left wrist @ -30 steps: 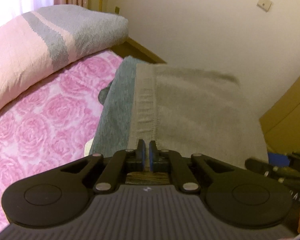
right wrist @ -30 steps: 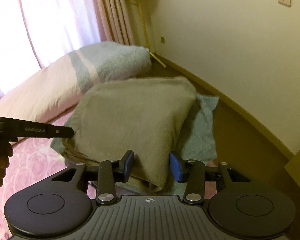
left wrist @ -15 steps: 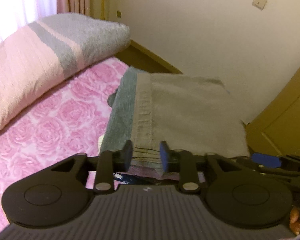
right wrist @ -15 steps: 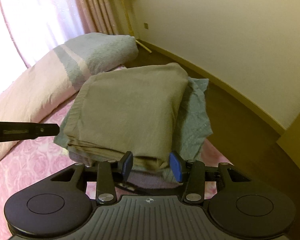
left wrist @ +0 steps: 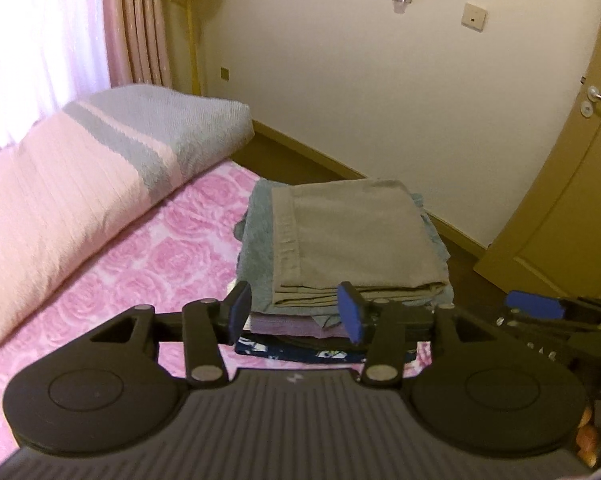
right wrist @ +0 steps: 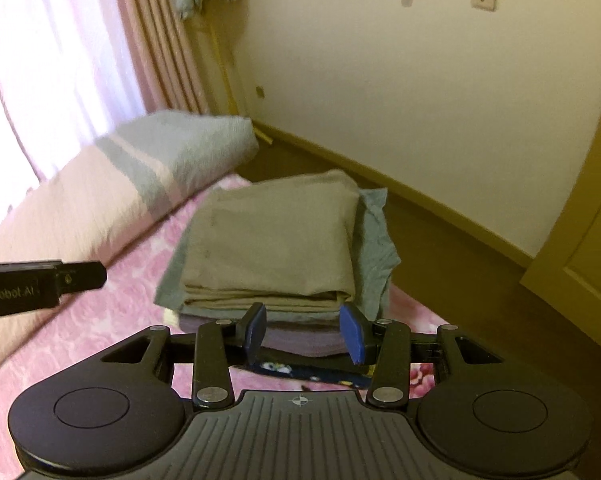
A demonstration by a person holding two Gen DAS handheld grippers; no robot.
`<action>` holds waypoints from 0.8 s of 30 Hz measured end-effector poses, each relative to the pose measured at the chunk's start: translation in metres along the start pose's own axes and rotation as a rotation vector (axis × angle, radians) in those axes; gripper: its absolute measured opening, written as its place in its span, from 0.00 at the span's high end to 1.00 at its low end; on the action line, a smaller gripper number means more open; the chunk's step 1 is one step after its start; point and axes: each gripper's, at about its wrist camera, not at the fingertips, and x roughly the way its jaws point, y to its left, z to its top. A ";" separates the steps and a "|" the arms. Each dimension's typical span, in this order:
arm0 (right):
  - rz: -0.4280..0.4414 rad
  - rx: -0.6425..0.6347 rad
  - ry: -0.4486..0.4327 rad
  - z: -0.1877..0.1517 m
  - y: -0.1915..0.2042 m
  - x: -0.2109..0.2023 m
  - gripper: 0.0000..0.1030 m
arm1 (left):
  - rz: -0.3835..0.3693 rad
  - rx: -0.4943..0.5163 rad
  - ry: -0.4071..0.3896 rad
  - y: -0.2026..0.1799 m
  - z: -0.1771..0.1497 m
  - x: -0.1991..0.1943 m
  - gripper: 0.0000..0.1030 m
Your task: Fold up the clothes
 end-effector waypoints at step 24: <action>-0.059 0.085 -0.106 -0.071 0.049 -0.134 0.57 | -0.067 0.036 -0.034 0.011 -0.073 -0.114 0.48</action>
